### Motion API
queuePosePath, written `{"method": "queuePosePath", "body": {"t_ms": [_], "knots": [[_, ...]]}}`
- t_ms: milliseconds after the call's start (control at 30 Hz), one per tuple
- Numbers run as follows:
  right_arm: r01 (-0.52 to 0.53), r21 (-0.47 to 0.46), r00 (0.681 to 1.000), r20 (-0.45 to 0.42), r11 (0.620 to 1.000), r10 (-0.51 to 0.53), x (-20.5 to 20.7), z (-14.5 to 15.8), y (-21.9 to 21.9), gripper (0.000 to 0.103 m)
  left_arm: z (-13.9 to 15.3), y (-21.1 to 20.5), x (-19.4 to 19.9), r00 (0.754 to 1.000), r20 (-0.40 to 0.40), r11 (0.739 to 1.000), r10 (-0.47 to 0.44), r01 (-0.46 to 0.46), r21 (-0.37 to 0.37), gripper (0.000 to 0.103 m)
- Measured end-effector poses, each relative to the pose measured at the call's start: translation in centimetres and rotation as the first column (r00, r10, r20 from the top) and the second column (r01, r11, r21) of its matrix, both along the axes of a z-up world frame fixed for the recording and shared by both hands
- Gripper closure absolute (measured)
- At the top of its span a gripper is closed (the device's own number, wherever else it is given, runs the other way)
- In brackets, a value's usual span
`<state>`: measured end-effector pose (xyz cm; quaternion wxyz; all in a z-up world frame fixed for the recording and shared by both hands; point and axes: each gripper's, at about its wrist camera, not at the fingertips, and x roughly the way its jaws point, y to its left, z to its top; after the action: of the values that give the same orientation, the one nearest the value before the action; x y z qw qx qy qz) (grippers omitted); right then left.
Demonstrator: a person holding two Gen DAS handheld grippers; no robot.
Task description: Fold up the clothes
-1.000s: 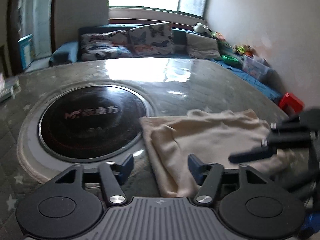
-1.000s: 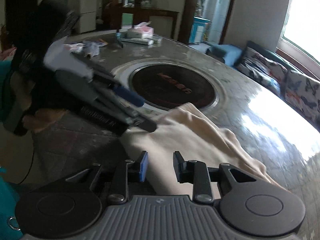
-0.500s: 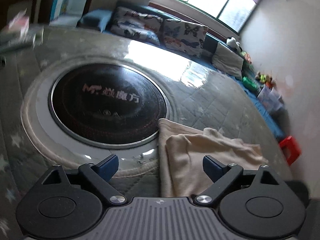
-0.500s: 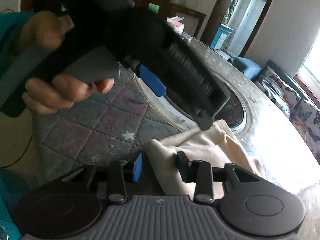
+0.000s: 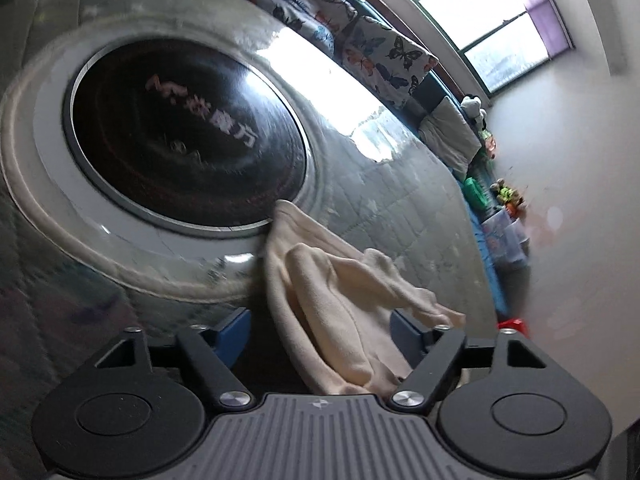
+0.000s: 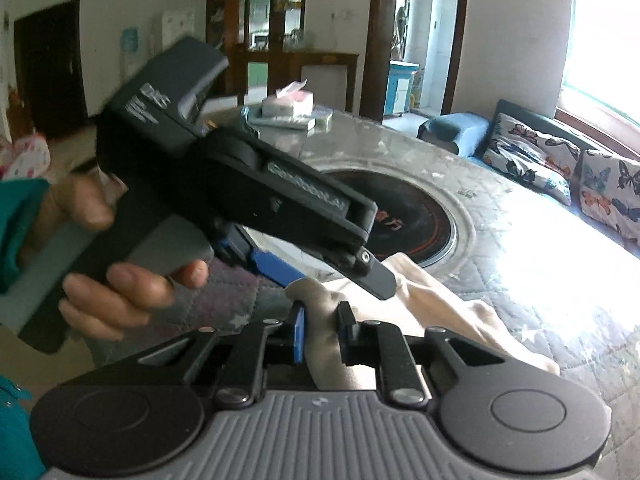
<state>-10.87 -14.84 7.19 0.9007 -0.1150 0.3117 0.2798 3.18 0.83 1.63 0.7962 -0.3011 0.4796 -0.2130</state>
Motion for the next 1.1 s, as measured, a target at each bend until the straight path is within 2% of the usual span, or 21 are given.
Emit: {"method": "queuePosePath", "body": {"t_ms": [100, 167, 267, 400, 567, 667, 800, 900, 967, 1100], "knots": [[-0.007, 0.019, 1.000, -0.002, 1.000, 0.007, -0.7, 0.2, -0.6, 0.088, -0.8, -0.3, 0.1, 0.999, -0.041, 0.999, 0.005, -0.007, -0.051, 0.050], [-0.014, 0.022, 1.000, -0.007, 1.000, 0.014, -1.0, 0.1, -0.7, 0.088, -1.2, -0.4, 0.2, 0.998, -0.056, 0.998, 0.008, -0.011, -0.057, 0.072], [-0.019, 0.025, 1.000, -0.015, 0.999, 0.020, -1.5, -0.3, -1.0, 0.084, -1.5, -0.3, 0.2, 0.998, -0.060, 0.999, 0.018, -0.021, -0.043, 0.082], [0.023, 0.067, 1.000, -0.011, 0.998, -0.023, -2.1, 0.0, -2.8, 0.081, -1.4, -0.2, 0.2, 0.999, -0.050, 1.000, 0.014, -0.015, -0.020, 0.085], [0.180, 0.080, 0.984, -0.010, 0.980, -0.180, -2.6, -0.1, -7.4, 0.081, -1.2, -0.4, -0.1, 1.000, -0.024, 1.000, 0.002, -0.002, 0.013, 0.085], [0.325, 0.070, 0.946, -0.020, 0.943, -0.324, -2.1, -1.0, -11.4, 0.081, -1.1, -0.7, -0.1, 1.000, -0.012, 1.000, -0.004, 0.005, 0.030, 0.085], [0.507, 0.079, 0.862, -0.047, 0.859, -0.504, -1.6, -2.6, -16.9, 0.079, -0.9, -1.1, -0.1, 1.000, 0.005, 0.998, -0.017, 0.016, 0.057, 0.085], [0.586, 0.114, 0.810, -0.097, 0.802, -0.578, -1.5, -4.0, -20.0, 0.078, -0.7, -1.3, 0.0, 0.999, 0.024, 0.996, -0.030, 0.028, 0.084, 0.085], [0.611, 0.137, 0.791, -0.137, 0.780, -0.596, -0.9, -5.0, -21.0, 0.073, -0.6, -1.5, 0.0, 0.999, 0.032, 0.994, -0.037, 0.034, 0.100, 0.085], [0.631, 0.162, 0.775, -0.174, 0.759, -0.608, -0.3, -6.3, -22.0, 0.072, -0.4, -1.8, 0.0, 0.997, 0.050, 0.991, -0.051, 0.045, 0.128, 0.085]]}}
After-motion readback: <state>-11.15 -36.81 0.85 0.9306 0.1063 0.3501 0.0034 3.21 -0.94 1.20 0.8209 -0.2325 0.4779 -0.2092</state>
